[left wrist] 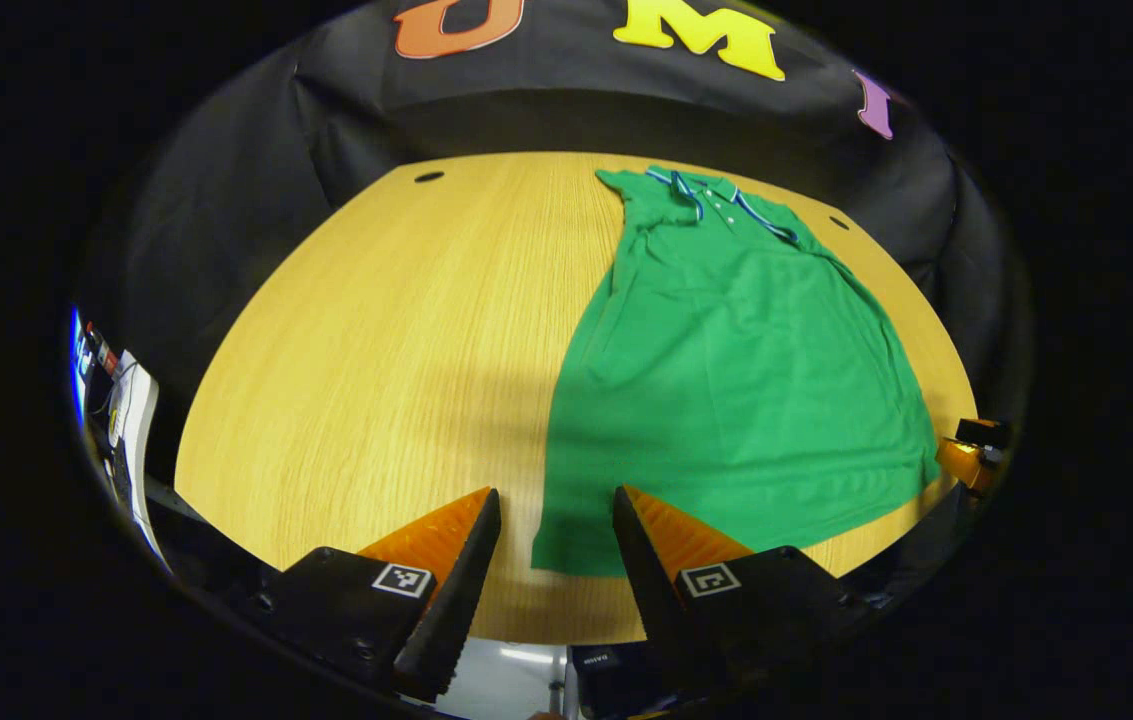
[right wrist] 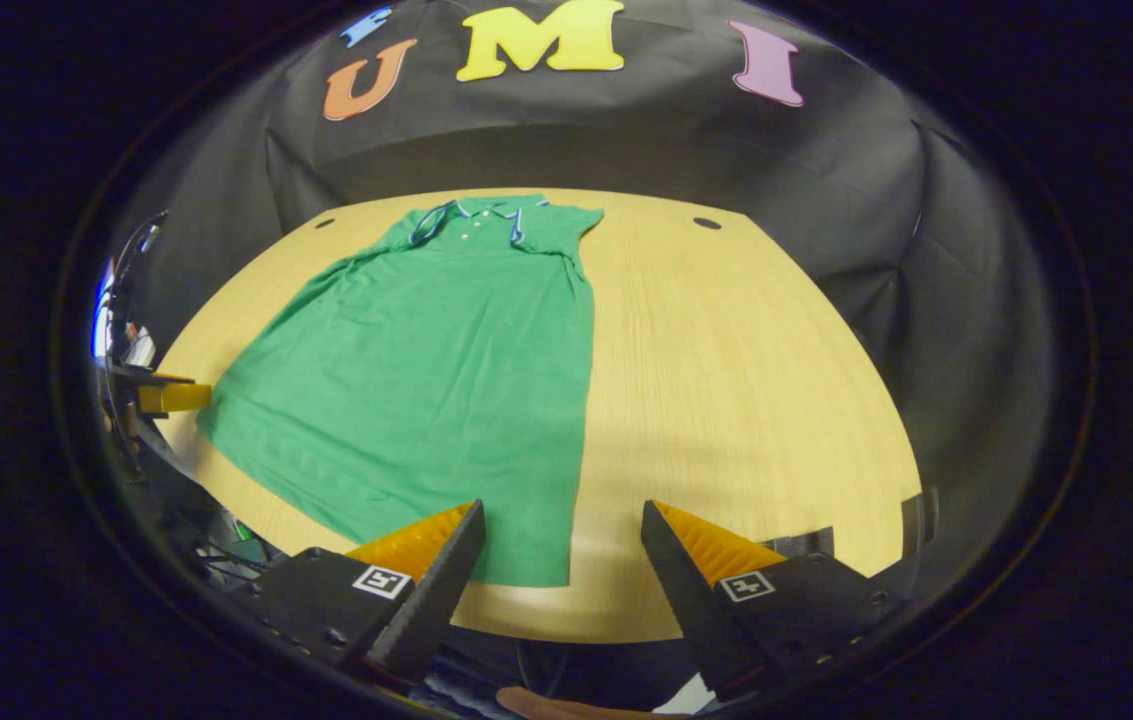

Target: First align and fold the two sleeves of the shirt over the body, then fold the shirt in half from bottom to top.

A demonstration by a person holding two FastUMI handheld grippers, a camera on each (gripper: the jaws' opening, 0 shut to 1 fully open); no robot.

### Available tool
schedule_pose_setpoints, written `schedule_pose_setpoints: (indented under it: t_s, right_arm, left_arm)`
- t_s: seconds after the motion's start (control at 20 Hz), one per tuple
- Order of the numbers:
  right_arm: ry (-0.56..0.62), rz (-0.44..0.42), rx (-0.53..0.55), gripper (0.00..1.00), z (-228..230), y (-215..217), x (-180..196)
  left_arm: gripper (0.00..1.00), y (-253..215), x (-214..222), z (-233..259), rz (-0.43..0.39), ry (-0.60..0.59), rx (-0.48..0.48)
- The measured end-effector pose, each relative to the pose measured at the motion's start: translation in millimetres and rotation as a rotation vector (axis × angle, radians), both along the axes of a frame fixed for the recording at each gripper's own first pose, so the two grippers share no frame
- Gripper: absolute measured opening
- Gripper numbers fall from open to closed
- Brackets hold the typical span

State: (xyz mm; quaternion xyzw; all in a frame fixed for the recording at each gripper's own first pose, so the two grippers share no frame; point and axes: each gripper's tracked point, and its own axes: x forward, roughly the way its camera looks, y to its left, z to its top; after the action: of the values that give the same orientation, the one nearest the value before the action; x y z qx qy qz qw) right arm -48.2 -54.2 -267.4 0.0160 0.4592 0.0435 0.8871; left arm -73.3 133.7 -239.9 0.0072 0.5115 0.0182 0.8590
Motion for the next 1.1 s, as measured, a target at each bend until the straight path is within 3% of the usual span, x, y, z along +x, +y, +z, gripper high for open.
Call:
schedule_pose_setpoints:
  t_s: [0.35,0.6,0.75,0.8,0.85,0.9,0.95,1.0,1.05,1.1]
  right_arm:
    - [0.200,-0.031,0.073,0.95,-21.5,7.1,1.1]
    - [0.165,0.001,0.043,0.92,-21.0,4.6,7.7]
    - [0.166,-0.024,0.051,0.92,-21.1,6.7,4.6]
    - [0.160,-0.038,0.050,0.77,-19.9,7.9,3.8]
    - [0.166,-0.039,0.056,0.76,-20.5,12.3,5.4]
    - [0.170,-0.044,0.065,0.69,-20.4,16.2,4.5]
    - [0.179,-0.041,0.080,0.59,-20.1,20.7,6.4]
    - [0.199,-0.044,0.106,0.38,-19.5,25.8,6.2]
    - [0.228,-0.033,0.130,0.27,-20.6,29.5,7.6]
    - [0.261,-0.024,0.148,0.08,-20.0,28.9,8.9]
  left_arm:
    - [0.74,-3.3,-4.4,-6.6,-0.059,0.135,0.008]
    - [0.74,-5.0,0.8,-6.6,-0.049,0.122,0.017]
    - [0.64,-9.1,3.3,-6.7,-0.048,0.129,0.010]
    - [0.59,-10.6,5.8,-8.1,-0.050,0.133,0.010]
    - [0.60,-13.3,9.8,-8.9,-0.050,0.136,0.007]
    - [0.42,-16.5,12.3,-8.7,-0.053,0.139,0.003]
    - [0.36,-20.1,14.1,-9.0,-0.055,0.145,-0.001]
    - [0.20,-22.0,15.2,-9.5,-0.060,0.156,0.002]
    - [0.16,-23.4,15.8,-9.8,-0.066,0.171,0.008]
    - [0.10,-24.7,18.1,-10.5,-0.078,0.186,0.014]
